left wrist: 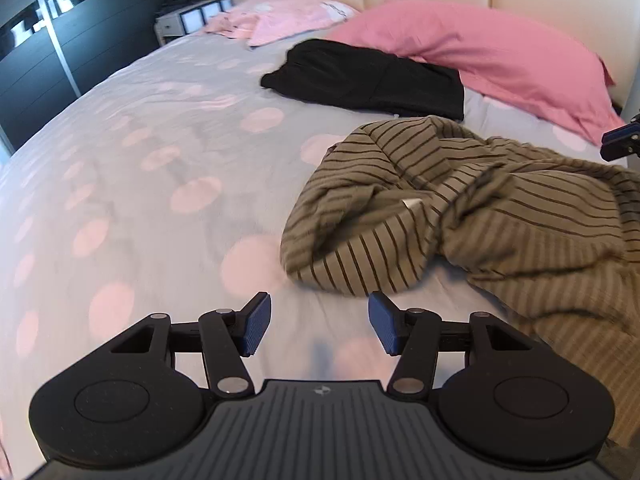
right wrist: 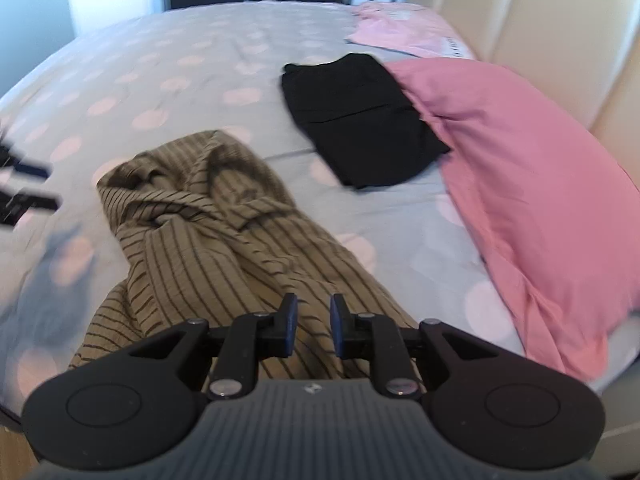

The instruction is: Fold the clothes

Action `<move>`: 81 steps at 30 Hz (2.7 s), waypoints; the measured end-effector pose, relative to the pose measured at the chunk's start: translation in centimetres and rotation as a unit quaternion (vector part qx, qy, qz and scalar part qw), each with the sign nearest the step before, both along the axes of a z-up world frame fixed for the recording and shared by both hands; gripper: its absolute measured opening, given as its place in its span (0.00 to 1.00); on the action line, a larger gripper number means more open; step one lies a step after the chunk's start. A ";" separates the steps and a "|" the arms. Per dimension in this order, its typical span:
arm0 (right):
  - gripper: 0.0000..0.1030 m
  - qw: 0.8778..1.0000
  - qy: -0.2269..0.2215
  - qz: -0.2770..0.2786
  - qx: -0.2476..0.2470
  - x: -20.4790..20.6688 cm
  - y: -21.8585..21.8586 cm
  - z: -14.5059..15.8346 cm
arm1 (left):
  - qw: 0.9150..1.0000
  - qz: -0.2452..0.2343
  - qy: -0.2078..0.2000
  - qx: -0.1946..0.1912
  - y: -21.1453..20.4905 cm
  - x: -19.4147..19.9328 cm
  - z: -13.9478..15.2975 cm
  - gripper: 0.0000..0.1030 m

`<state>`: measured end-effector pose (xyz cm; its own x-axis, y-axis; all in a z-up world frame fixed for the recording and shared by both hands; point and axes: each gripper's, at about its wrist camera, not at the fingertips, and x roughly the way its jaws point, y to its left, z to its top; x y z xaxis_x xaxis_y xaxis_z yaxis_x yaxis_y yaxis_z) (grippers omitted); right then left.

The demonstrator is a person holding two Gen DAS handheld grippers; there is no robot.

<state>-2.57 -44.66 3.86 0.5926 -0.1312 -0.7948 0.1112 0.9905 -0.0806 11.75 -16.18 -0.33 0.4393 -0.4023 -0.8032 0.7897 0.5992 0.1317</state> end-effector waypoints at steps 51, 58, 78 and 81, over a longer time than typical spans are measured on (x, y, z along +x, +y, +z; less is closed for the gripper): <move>0.01 0.851 -0.436 0.132 -0.262 -6.1 21.7 32.8 | 0.847 0.168 -0.429 -0.265 18.6 -12.4 42.3 0.01; 0.01 0.842 -0.453 0.146 -0.253 -8.0 23.3 33.2 | 0.853 0.155 -0.434 -0.246 17.7 -15.8 43.7 0.01; 0.01 0.956 -0.160 0.149 -0.195 1.4 18.7 9.6 | 0.974 0.168 -0.076 -0.132 17.2 -3.7 14.3 0.01; 0.01 0.958 -0.150 0.139 -0.201 3.7 17.5 8.2 | 0.974 0.167 -0.052 -0.144 17.4 -2.8 12.3 0.01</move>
<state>1.17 -27.20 12.08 0.8426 -0.1950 -0.5021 -0.0740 0.8814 -0.4665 8.99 1.24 11.99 0.6566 -0.4255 -0.6228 0.5359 0.8442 -0.0118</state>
